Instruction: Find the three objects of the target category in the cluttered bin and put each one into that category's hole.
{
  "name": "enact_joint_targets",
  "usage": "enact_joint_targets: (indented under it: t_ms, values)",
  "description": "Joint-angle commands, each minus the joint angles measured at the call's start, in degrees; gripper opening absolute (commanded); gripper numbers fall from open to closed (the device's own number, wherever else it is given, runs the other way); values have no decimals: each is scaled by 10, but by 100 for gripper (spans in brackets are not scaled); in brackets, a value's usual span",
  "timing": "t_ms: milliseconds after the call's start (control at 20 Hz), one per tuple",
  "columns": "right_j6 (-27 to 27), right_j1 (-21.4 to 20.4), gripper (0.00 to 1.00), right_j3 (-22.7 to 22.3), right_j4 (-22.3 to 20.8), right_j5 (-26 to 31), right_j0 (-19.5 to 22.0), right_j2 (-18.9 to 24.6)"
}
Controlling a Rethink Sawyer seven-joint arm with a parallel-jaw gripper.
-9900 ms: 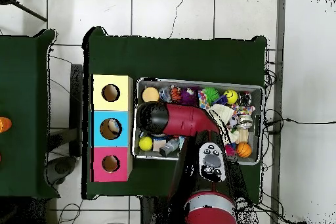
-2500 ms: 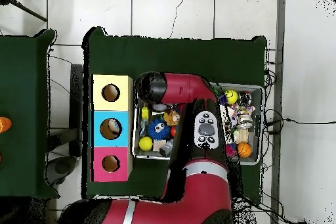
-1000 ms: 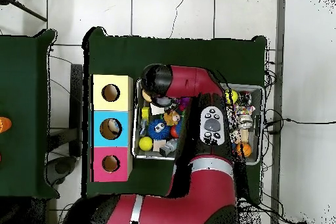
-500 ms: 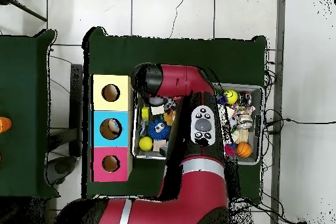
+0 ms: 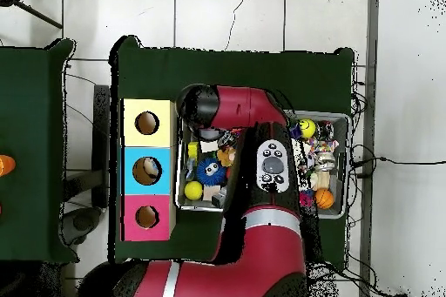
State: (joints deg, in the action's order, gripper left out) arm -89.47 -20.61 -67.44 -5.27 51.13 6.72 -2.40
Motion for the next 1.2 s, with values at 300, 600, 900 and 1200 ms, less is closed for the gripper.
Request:
enact_joint_targets:
  t_ms: [300, 600, 900, 1200]
  values:
    - [-21, 18, 100, -7, -9, 0, 25, 37]
    - [-21, 11, 100, -20, -10, -4, 27, 40]
    - [-31, 5, 100, -29, -11, -12, 20, 38]
    - [-55, 24, 100, -34, -3, -39, 15, 44]
